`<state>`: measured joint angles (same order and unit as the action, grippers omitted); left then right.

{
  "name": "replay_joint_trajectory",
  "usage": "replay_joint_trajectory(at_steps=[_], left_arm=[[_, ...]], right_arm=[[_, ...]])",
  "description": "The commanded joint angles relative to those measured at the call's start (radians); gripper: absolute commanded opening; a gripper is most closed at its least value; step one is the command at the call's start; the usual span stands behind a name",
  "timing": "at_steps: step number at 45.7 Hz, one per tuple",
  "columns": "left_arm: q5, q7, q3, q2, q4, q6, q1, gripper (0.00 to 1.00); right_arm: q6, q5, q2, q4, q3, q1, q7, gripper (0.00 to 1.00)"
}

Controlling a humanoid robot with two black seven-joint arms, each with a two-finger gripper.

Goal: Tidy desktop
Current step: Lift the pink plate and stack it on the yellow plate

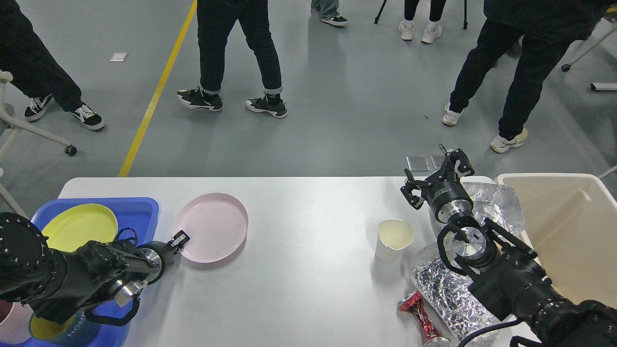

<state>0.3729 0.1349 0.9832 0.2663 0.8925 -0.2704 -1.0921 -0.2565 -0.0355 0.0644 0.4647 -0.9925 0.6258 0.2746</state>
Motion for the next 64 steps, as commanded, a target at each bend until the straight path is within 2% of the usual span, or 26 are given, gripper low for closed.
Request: replay_joint_trajectory(at_steps=[1,8,12,16,22,25,27,30,34,36,38,43,50,53,57,59,64], left_arm=[[0.0,0.008,0.0,0.001,0.003,0.0,0.0,0.0],[-0.003,0.011,-0.001,0.002,0.026,0.004,-0.015,0.0],[-0.015,0.009,0.0,0.016,0.097,0.022,-0.067,0.0],[-0.052,0.009,0.011,0.068,0.239,0.077,-0.185,0.0],[-0.216,0.005,0.031,0.238,0.509,0.227,-0.428,0.0],[-0.317,-0.003,0.09,0.303,0.615,0.338,-0.592,0.0],[-0.386,-0.001,0.158,0.332,0.663,0.44,-0.72,0.0],[-0.485,0.008,0.261,0.347,0.7,0.649,-0.926,0.0],[-0.568,0.017,0.348,0.35,0.701,0.971,-1.172,0.0],[-0.594,0.022,0.376,0.353,0.698,1.089,-1.273,0.0],[-0.618,0.028,0.394,0.356,0.695,1.148,-1.353,0.0],[-0.677,0.031,0.428,0.378,0.689,1.157,-1.462,0.01],[-0.698,0.029,0.472,0.383,0.645,1.133,-1.435,0.01],[-0.698,0.029,0.517,0.39,0.623,1.061,-1.367,0.01],[-0.7,0.029,0.574,0.445,0.58,0.917,-1.257,0.01],[-0.7,0.029,0.591,0.485,0.556,0.844,-1.183,0.01],[-0.7,0.029,0.585,0.559,0.481,0.723,-0.984,0.01]], right_arm=[[-0.001,0.0,0.0,0.0,0.0,0.0,0.0,1.0],[-0.001,0.0,0.0,0.0,0.0,0.0,0.0,1.0],[0.0,0.0,0.0,0.0,0.0,0.0,0.0,1.0],[0.0,0.0,0.0,0.0,0.0,0.0,0.0,1.0],[0.0,-0.001,0.0,0.0,0.0,0.0,0.0,1.0],[0.0,0.0,0.0,0.0,0.0,0.0,0.0,1.0],[0.0,0.0,0.0,0.0,0.0,0.0,0.0,1.0],[0.0,0.0,0.0,0.0,0.0,0.0,0.0,1.0],[0.0,0.0,0.0,0.0,0.0,0.0,0.0,1.0],[0.0,0.0,0.0,0.0,0.0,0.0,0.0,1.0],[0.0,0.0,0.0,0.0,0.0,0.0,0.0,1.0],[-0.001,0.0,0.0,0.0,0.0,0.0,0.0,1.0],[-0.001,0.0,0.0,0.0,0.0,0.0,0.0,1.0],[0.0,0.0,0.0,0.0,0.0,0.0,0.0,1.0],[0.0,0.0,0.0,0.0,0.0,0.0,0.0,1.0],[0.0,0.0,0.0,0.0,0.0,0.0,0.0,1.0],[0.0,0.0,0.0,0.0,0.0,0.0,0.0,1.0]])
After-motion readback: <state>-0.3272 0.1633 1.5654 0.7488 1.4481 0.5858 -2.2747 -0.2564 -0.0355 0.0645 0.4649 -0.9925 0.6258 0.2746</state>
